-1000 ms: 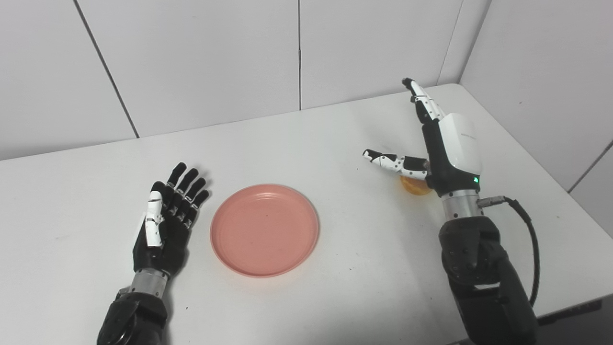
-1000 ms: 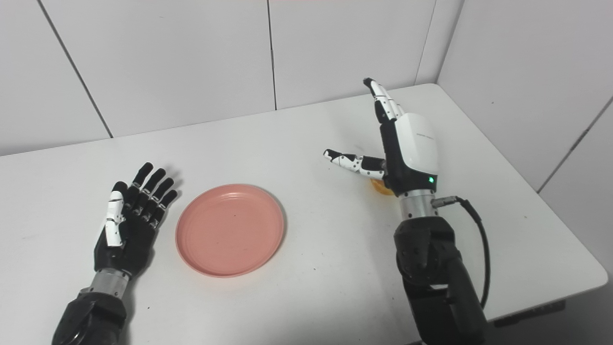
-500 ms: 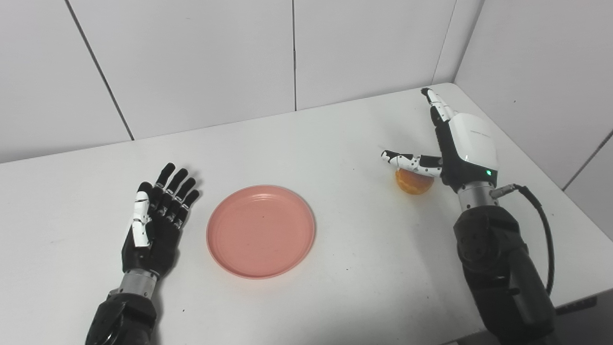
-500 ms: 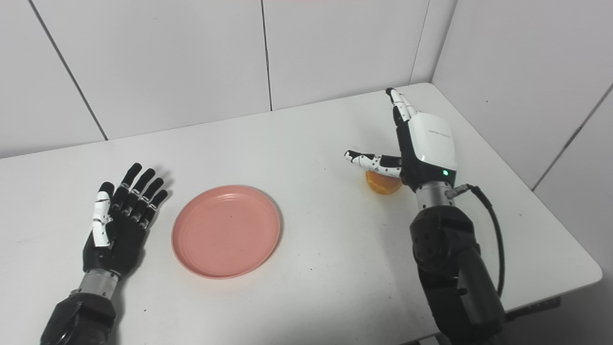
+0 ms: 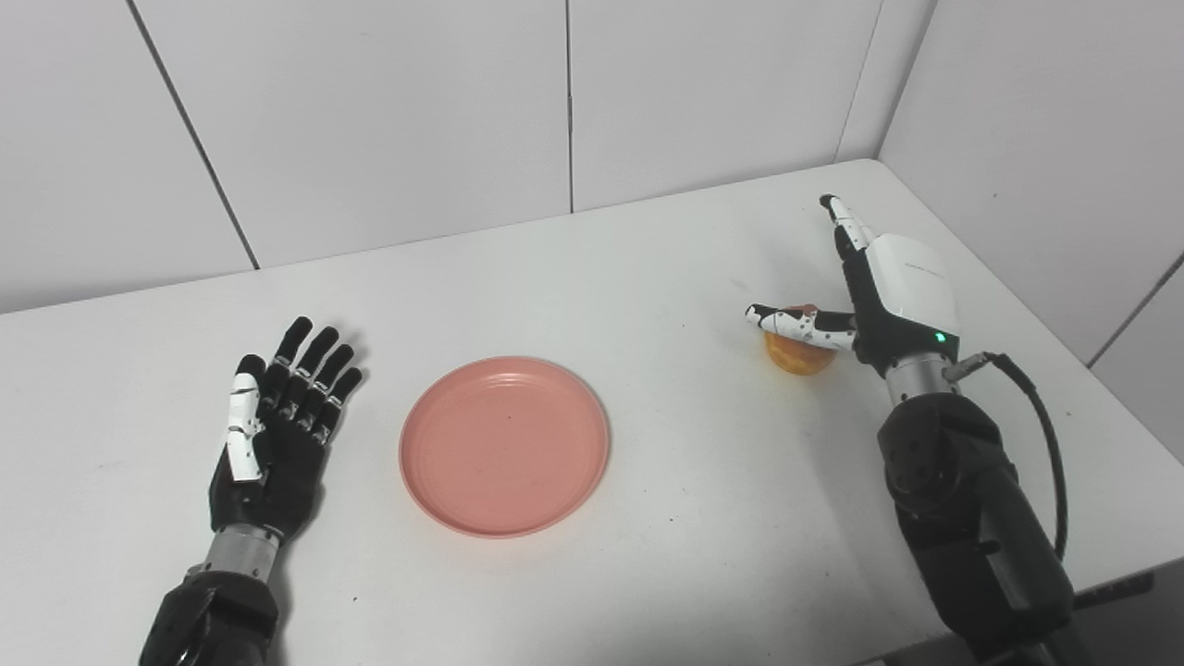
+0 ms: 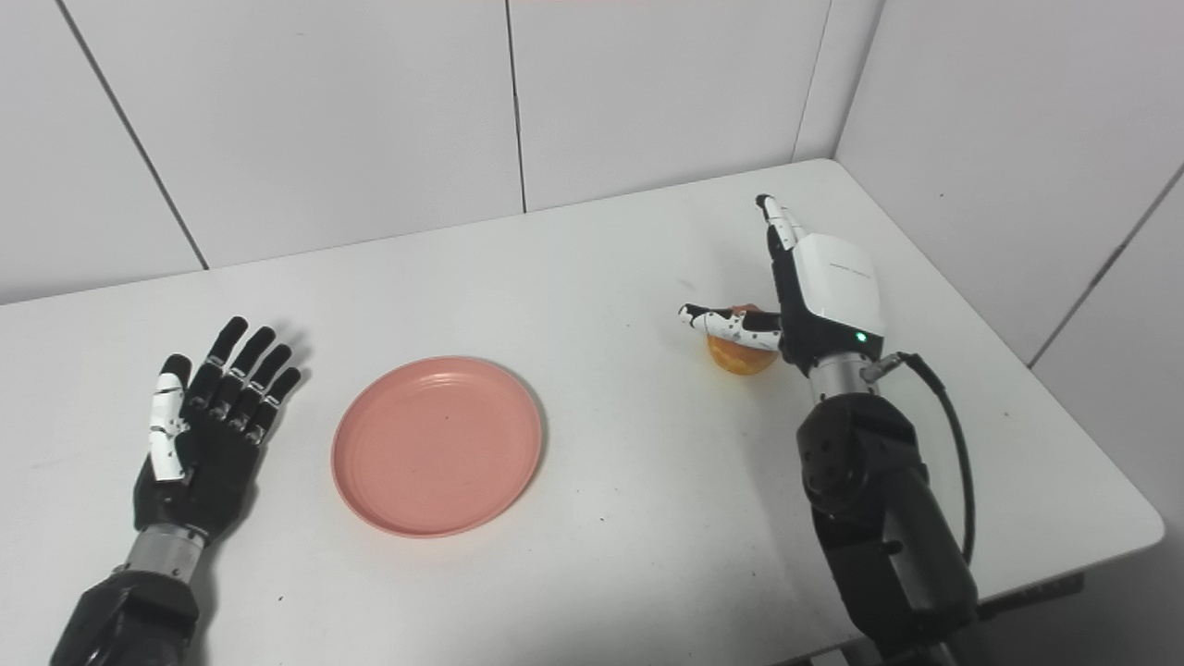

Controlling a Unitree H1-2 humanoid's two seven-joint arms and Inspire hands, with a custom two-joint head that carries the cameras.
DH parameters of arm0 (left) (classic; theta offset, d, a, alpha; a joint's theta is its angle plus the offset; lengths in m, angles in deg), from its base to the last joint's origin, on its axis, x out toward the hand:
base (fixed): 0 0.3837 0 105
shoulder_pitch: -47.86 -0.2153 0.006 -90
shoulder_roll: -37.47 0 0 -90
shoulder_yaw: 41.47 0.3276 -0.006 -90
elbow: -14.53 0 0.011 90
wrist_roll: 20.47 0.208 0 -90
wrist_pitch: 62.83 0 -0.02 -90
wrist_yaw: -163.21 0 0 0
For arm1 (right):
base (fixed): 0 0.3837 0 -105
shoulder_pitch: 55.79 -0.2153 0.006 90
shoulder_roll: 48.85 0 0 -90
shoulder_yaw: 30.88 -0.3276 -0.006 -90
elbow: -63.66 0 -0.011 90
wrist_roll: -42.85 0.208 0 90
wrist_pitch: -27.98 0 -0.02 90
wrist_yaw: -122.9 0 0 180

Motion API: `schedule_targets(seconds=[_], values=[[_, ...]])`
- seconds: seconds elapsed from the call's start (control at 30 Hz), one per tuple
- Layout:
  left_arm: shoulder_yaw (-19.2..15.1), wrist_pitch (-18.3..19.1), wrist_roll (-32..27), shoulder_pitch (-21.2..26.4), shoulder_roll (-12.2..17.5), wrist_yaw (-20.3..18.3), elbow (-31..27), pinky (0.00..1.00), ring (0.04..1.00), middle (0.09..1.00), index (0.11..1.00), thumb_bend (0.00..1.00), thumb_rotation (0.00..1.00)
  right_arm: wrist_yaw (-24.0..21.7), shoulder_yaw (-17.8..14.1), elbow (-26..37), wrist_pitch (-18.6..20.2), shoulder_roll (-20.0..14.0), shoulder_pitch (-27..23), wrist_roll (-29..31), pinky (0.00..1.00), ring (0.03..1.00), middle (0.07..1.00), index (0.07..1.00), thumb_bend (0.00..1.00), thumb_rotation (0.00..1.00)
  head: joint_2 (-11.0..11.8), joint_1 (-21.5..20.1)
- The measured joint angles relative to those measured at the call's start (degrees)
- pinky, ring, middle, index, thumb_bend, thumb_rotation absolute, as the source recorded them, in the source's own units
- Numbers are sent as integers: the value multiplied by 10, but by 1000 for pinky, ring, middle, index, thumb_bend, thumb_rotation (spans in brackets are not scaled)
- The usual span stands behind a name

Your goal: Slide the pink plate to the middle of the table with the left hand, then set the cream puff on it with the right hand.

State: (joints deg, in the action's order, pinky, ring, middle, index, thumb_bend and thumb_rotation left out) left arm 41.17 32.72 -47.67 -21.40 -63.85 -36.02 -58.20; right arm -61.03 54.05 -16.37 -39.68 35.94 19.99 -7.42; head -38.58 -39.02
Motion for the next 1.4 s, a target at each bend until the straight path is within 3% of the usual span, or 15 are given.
schedule_targets(seconds=[0.67, 1.0, 1.4], values=[[3, 0, -1, 1, 6, -7, 1, 933, 928, 920, 909, 450, 1000, -34, 21, -12, 36, -6, 0, 2, 713, 862, 911, 916, 958, 646, -18, -7], [6, 1, -1, 1, 11, -10, 0, 932, 919, 914, 907, 461, 1000, -65, 22, -17, 41, -10, 0, -4, 647, 818, 899, 897, 920, 550, -25, -13], [7, 1, 0, -3, 14, -8, -6, 929, 918, 917, 913, 461, 1000, -66, 16, -25, 41, -10, 0, 0, 653, 801, 873, 874, 881, 490, -32, -14]])
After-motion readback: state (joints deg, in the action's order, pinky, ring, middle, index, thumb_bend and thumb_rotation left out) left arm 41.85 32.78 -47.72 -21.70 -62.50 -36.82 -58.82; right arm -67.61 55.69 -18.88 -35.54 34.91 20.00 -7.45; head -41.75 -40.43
